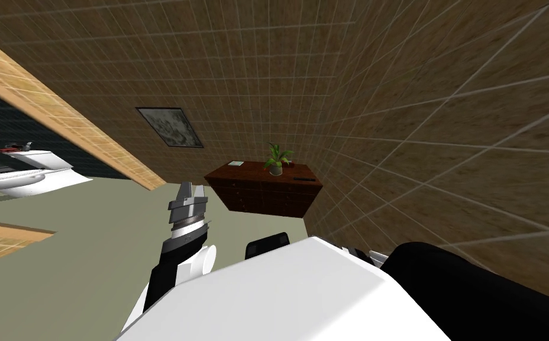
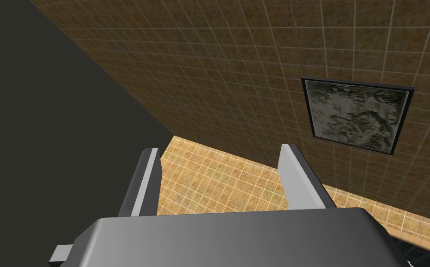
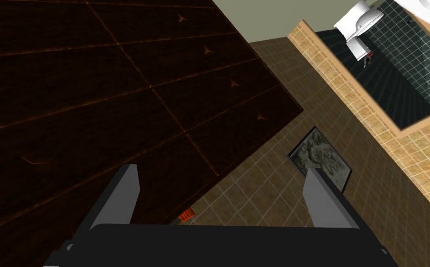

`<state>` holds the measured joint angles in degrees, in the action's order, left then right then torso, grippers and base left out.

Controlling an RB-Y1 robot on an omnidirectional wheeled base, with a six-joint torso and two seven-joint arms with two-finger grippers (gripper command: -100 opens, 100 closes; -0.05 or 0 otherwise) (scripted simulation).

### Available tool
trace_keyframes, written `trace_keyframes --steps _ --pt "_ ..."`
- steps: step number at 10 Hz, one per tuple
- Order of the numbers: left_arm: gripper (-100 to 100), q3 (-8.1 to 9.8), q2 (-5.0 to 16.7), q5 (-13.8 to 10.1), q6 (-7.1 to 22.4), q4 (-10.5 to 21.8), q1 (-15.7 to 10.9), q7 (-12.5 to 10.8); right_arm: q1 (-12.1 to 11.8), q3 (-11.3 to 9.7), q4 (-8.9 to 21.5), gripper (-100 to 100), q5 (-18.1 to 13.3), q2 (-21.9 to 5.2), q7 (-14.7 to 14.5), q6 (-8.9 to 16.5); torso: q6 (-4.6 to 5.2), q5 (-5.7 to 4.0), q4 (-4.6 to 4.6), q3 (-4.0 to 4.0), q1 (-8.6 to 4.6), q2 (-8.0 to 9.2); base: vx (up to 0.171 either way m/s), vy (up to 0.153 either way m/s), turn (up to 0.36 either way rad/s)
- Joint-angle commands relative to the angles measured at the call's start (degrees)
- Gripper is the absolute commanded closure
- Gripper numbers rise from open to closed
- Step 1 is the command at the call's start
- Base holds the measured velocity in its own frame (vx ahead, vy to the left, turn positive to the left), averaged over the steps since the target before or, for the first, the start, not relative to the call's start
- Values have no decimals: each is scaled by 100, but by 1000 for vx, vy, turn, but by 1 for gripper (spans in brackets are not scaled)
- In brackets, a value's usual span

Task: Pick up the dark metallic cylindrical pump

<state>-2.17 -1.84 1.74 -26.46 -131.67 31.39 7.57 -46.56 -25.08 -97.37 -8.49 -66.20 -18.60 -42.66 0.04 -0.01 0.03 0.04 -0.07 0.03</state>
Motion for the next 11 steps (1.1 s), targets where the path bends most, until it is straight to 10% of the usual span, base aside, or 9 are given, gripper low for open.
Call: trace_keyframes --steps 1,11 --pt "0 0 0 0 0 0 0 0 -6 -57 281 -100 -17 -286 -91 81 0 0 0 0 0 0 -3 33 253" --pt "0 0 0 0 0 0 1 0 -37 -148 1320 -100 -59 -2006 -459 398 0 -1 -3 -9 -3 -16 16 13 125"
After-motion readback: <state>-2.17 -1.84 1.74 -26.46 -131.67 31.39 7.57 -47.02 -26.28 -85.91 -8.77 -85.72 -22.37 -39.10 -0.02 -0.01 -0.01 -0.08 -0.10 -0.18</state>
